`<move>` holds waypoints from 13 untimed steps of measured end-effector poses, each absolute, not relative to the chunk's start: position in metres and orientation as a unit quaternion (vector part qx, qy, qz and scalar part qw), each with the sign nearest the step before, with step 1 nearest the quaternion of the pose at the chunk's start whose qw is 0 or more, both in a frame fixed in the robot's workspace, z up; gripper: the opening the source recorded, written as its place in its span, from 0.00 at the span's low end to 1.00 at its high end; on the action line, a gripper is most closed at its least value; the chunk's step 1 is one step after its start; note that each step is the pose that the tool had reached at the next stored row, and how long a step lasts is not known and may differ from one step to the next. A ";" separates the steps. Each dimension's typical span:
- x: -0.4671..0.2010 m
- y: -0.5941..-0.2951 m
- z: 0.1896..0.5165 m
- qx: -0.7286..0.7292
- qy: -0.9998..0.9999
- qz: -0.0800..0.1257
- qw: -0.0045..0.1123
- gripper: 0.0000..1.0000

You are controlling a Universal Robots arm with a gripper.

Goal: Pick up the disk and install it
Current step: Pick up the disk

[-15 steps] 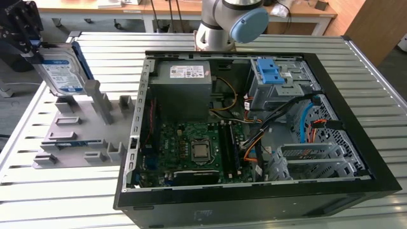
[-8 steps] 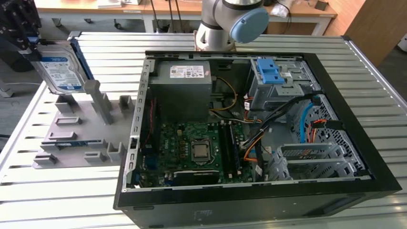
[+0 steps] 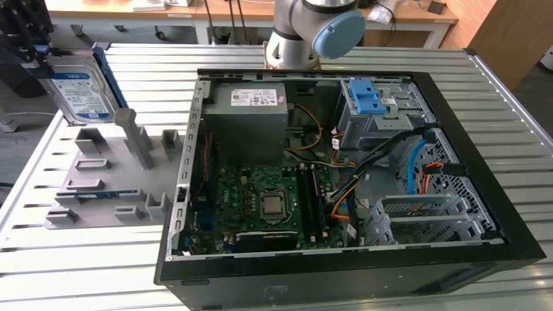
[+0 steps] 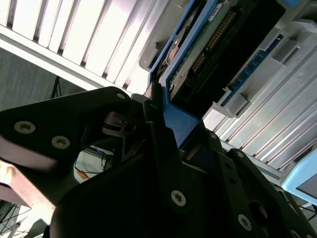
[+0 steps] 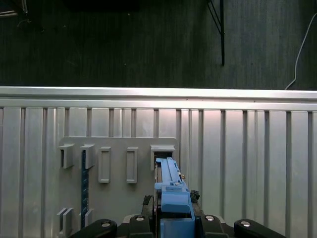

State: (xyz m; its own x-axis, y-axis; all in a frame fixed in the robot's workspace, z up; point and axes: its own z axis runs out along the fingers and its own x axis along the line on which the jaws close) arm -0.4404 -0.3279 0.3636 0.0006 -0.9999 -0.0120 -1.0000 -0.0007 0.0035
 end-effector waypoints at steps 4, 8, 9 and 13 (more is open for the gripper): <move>-0.440 -0.328 0.368 -0.707 0.707 0.005 0.003 0.36; -0.441 -0.328 0.372 -0.707 0.707 0.005 0.004 0.36; -0.441 -0.328 0.373 -0.707 0.707 0.005 0.004 0.36; -0.441 -0.328 0.377 -0.707 0.707 0.005 0.004 0.36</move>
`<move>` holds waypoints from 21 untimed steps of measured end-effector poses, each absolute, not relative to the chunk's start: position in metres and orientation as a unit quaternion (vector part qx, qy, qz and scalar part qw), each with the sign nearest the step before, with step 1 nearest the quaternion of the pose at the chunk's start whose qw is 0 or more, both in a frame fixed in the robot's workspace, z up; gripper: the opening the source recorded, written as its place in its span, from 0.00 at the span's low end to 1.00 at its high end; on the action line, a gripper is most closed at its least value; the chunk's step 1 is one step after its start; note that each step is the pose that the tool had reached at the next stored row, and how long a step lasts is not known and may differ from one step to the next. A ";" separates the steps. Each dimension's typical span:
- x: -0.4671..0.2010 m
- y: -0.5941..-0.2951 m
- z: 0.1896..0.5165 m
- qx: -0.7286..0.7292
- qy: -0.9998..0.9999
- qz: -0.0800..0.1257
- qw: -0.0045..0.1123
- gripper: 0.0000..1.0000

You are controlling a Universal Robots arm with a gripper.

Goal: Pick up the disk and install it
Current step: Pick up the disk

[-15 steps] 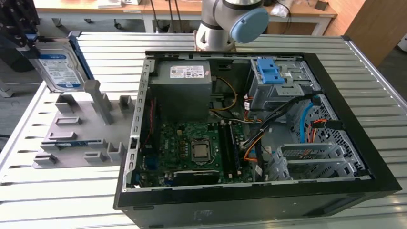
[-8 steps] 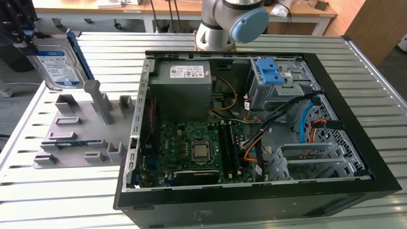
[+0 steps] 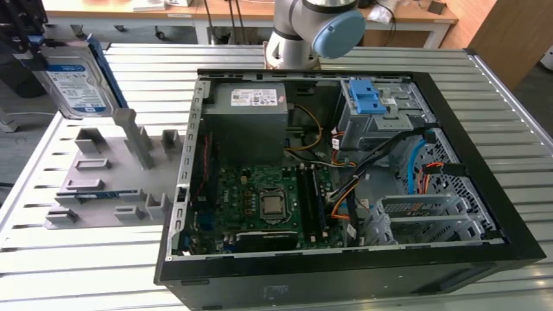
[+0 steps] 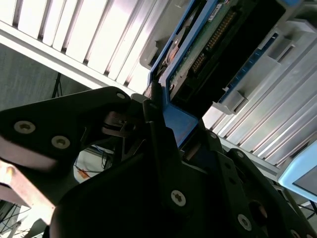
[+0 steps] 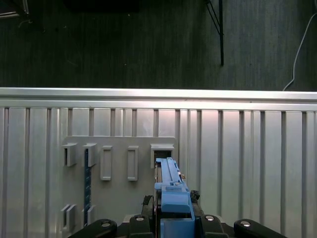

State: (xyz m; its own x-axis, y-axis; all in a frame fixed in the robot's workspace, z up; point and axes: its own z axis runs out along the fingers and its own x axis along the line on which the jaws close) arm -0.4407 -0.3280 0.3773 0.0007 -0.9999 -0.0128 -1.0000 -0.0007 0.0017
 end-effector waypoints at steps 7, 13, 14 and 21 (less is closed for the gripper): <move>-0.441 -0.328 0.385 -0.707 0.707 0.005 0.004 0.36; -0.441 -0.328 0.391 -0.707 0.707 0.005 0.005 0.36; -0.441 -0.328 0.393 -0.707 0.707 0.005 0.005 0.36; -0.441 -0.328 0.401 -0.707 0.707 0.004 0.005 0.36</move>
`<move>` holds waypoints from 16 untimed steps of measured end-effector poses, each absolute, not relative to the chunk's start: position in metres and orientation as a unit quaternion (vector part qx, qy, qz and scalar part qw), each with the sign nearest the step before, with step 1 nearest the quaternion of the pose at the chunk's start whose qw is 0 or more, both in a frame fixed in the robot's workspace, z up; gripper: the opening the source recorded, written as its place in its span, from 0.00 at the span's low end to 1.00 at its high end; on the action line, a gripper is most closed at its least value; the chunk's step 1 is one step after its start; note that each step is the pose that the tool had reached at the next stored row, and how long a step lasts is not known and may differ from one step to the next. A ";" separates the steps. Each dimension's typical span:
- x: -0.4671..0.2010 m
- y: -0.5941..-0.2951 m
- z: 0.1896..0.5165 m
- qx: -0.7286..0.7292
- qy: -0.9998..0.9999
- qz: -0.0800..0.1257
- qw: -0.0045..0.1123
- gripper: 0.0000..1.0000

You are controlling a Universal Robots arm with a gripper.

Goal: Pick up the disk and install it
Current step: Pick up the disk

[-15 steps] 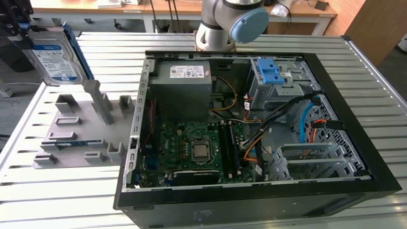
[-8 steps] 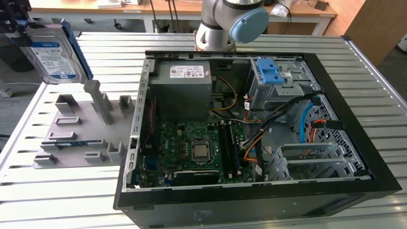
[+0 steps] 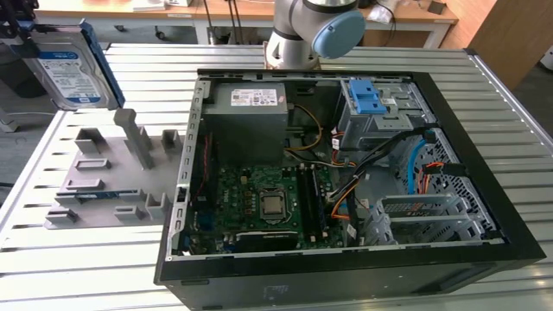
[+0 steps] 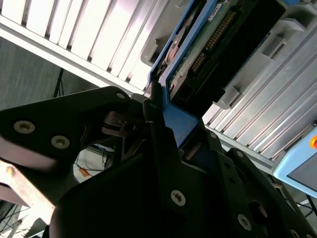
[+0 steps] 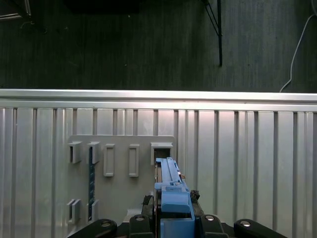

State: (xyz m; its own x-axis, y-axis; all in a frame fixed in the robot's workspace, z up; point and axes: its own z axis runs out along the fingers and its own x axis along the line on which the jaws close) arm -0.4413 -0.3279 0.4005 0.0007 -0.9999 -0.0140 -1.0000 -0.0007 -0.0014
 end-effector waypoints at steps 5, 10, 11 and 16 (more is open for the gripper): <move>-0.441 -0.328 0.406 -0.707 0.707 0.004 0.006 0.36; -0.442 -0.328 0.412 -0.707 0.707 0.004 0.006 0.36; -0.442 -0.328 0.414 -0.707 0.707 0.004 0.006 0.36; -0.442 -0.328 0.420 -0.707 0.707 0.004 0.006 0.36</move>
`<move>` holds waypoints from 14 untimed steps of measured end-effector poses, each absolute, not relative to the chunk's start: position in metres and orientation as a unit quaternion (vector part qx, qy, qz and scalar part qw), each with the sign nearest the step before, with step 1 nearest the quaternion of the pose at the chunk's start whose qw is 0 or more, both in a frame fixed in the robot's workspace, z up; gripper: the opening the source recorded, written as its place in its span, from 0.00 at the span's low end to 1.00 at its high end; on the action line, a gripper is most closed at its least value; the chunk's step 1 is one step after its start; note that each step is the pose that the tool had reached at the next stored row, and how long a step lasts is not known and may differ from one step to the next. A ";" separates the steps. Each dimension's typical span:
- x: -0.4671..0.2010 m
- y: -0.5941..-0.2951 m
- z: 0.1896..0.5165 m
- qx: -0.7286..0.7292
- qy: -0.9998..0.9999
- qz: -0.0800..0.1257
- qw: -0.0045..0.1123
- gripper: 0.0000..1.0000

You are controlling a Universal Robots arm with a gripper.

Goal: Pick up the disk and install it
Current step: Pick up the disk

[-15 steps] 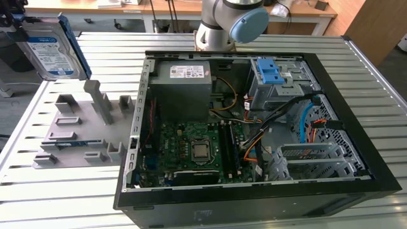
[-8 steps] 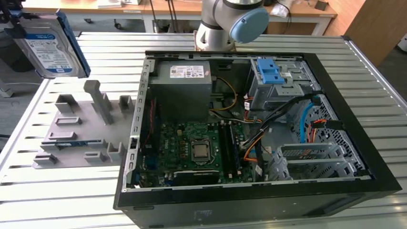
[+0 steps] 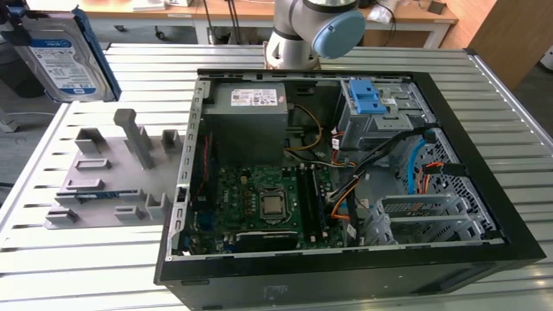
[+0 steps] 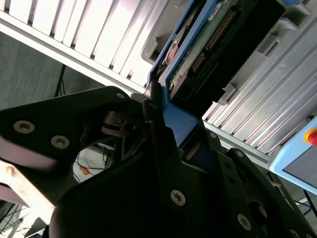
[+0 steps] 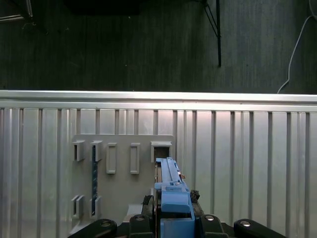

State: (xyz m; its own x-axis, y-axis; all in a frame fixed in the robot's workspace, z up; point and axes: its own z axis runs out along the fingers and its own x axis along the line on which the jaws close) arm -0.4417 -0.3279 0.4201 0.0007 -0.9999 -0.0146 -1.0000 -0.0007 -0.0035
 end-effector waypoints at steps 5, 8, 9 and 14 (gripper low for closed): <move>-0.442 -0.328 0.427 -0.707 0.707 0.004 0.007 0.36; -0.442 -0.328 0.431 -0.707 0.707 0.004 0.007 0.36; -0.442 -0.328 0.432 -0.707 0.707 0.004 0.007 0.36; -0.442 -0.328 0.439 -0.707 0.707 0.003 0.007 0.36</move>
State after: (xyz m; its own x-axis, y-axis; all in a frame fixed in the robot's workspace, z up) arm -0.4420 -0.3279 0.4393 0.0008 -0.9999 -0.0148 -1.0000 -0.0007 -0.0050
